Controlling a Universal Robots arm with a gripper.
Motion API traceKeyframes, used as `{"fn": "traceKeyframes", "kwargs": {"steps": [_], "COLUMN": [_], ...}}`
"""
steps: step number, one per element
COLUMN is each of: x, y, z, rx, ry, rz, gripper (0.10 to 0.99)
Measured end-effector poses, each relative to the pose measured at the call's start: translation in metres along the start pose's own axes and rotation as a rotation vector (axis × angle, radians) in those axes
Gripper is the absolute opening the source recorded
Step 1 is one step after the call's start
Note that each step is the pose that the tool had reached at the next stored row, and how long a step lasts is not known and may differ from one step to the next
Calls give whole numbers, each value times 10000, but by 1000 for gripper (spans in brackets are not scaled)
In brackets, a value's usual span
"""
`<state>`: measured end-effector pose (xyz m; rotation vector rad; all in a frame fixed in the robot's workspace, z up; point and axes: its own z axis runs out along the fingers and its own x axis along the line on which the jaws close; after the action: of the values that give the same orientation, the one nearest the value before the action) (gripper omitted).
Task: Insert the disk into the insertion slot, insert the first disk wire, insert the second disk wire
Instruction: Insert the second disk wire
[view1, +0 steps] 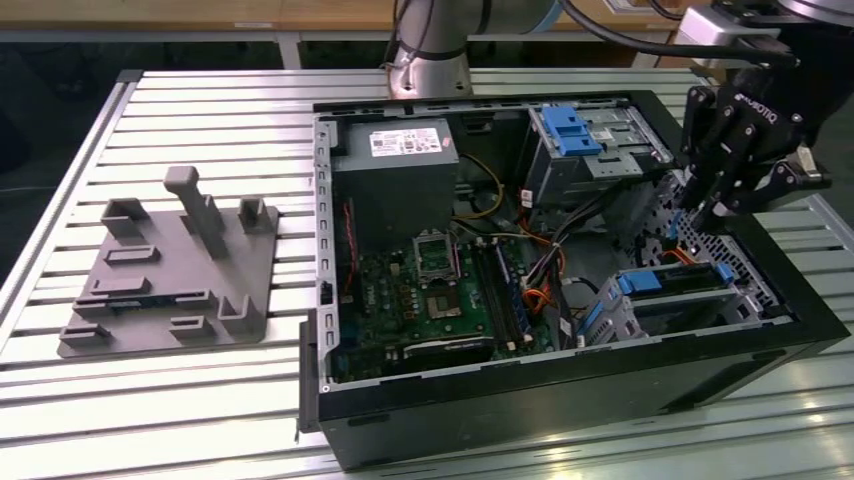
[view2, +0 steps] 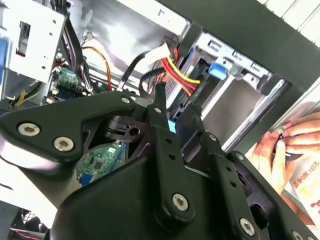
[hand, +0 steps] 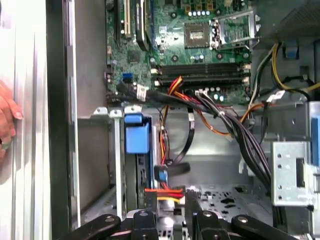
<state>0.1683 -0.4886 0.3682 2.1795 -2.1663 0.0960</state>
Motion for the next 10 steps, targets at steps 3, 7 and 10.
{"fn": "traceKeyframes", "kwargs": {"steps": [3, 7, 10], "x": [0, 1, -1], "y": [51, 97, 115], "z": [0, 4, 22], "rx": [0, -2, -2], "ry": [120, 292, 373], "rz": [1, 1, 1], "gripper": [357, 357, 357]}}
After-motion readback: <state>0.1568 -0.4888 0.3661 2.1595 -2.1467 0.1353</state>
